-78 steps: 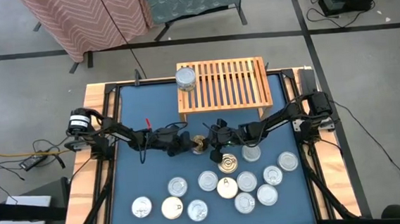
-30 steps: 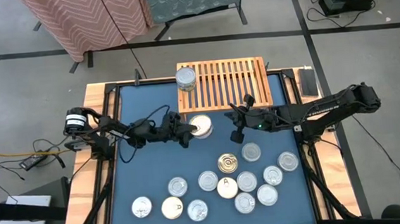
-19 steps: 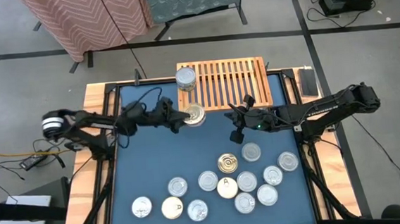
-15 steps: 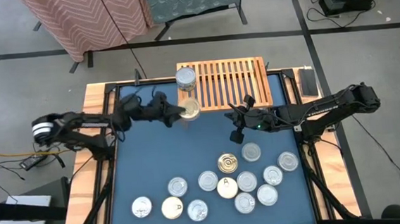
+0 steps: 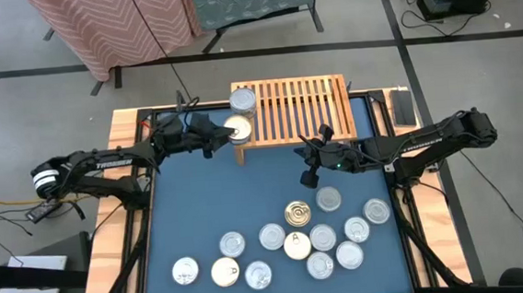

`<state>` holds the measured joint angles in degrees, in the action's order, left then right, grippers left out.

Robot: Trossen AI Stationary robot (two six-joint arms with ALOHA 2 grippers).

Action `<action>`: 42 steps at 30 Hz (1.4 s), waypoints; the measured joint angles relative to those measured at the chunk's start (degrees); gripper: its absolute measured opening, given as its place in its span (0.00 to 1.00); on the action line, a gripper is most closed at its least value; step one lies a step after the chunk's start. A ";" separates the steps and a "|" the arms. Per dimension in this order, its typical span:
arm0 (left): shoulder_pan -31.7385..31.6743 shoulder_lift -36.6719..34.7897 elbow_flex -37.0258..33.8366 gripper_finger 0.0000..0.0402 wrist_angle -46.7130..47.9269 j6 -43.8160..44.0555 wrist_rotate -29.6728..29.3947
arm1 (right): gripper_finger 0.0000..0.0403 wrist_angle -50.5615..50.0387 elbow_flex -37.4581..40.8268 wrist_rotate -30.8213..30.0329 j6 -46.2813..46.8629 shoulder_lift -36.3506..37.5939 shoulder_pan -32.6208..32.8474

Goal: Stack canned seafood by type on shelf
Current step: Put the blue tuna can on the shelf aligned with the green tuna can

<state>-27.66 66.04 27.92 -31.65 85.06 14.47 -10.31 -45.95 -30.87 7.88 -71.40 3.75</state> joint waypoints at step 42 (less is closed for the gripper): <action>-3.87 7.47 0.07 0.65 -8.75 -8.50 3.68 | 0.00 6.07 0.00 1.68 -3.10 -0.01 1.44</action>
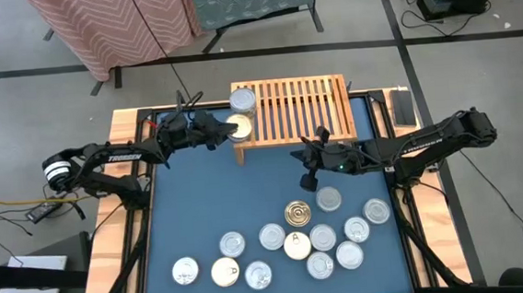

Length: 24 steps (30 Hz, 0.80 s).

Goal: Stack canned seafood by type on shelf
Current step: Put the blue tuna can on the shelf aligned with the green tuna can

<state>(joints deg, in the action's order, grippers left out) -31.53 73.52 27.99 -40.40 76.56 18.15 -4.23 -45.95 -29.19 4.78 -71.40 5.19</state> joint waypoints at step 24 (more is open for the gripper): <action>-0.03 0.00 -0.04 0.65 -0.08 0.39 3.74 | 0.00 10.43 -16.35 0.95 -16.34 -17.52 -2.71</action>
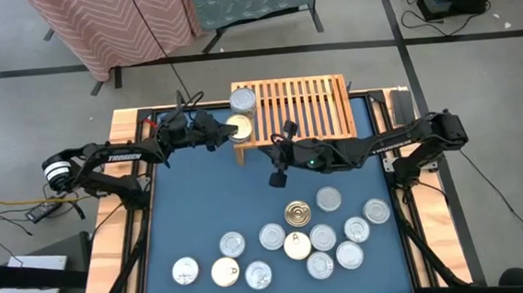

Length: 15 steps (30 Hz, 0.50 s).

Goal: Stack canned seafood by type on shelf
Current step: Put the blue tuna can on the shelf aligned with the green tuna can

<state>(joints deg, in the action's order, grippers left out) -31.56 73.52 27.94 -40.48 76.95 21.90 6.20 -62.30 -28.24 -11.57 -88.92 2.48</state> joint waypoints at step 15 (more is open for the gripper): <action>0.12 0.02 -0.02 0.65 -0.77 1.40 -4.24 | 0.00 -3.45 0.00 1.33 2.45 0.31 -0.16</action>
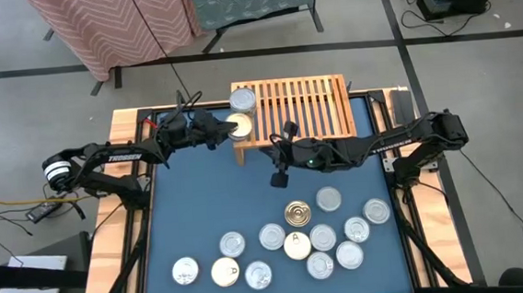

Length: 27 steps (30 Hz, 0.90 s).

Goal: Stack canned seafood by type on shelf
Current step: Put the blue tuna can on the shelf aligned with the green tuna can

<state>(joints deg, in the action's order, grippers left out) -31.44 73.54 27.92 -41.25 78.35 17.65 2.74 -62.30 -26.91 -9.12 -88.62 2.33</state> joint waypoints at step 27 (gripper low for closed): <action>0.04 -0.04 0.00 0.69 -6.66 -1.28 1.56 | 0.01 -0.41 0.00 1.74 0.70 0.00 0.22</action>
<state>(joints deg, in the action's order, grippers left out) -31.40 73.49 27.92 -47.91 77.06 19.22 2.33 -62.30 -25.17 -8.41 -88.62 2.55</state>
